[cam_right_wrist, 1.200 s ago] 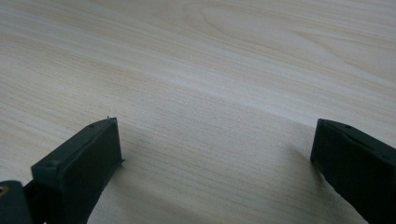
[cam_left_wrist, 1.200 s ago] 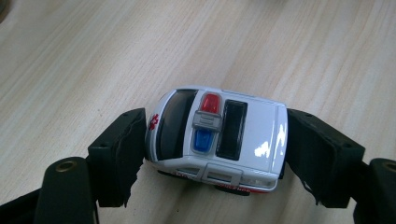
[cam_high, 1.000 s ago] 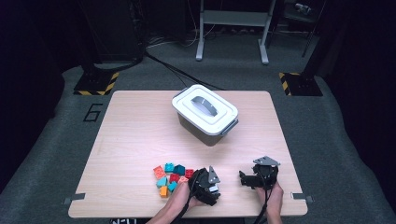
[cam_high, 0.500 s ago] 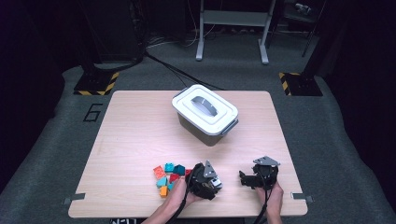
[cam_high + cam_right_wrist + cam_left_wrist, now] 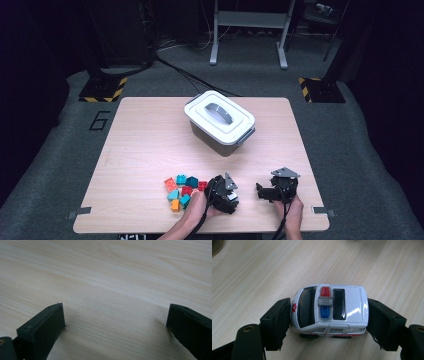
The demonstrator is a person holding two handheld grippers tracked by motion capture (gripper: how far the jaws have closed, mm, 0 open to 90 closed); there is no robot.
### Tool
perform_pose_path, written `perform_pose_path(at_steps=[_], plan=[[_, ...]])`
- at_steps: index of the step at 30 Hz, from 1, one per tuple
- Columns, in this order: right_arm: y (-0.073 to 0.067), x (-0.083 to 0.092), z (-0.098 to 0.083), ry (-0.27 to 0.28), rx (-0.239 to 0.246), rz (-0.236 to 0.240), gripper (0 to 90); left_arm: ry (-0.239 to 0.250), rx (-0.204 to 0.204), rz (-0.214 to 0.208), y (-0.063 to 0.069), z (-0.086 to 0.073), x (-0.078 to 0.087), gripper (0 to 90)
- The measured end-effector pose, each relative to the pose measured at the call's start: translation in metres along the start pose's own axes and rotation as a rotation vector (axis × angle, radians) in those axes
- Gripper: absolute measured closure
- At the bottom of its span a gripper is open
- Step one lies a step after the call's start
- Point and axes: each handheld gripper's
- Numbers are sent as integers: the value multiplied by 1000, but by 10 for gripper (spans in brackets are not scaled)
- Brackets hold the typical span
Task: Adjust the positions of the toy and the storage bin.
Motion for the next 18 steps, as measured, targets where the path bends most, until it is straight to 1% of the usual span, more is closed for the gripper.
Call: perform_pose_path(at_steps=[1,4,6,8,18], plan=[[0,0,0,3,6,2,11,2,4,-1,0,0,0,246],[0,0,0,0,1,-1,11,1,8,-6,0,0,0,253],[0,0,0,0,0,-1,11,-3,2,0,0,0,1,254],[0,0,0,3,9,0,11,-2,7,4,0,0,1,254],[0,0,0,4,10,0,11,5,4,-6,0,-1,3,255]])
Point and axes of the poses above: each handheld gripper's, and its own axes: x roughly backward along the jaws, z roughly out of its top, y roughly to its right, and after that the axes turned 6 degrees about -z, right-handed
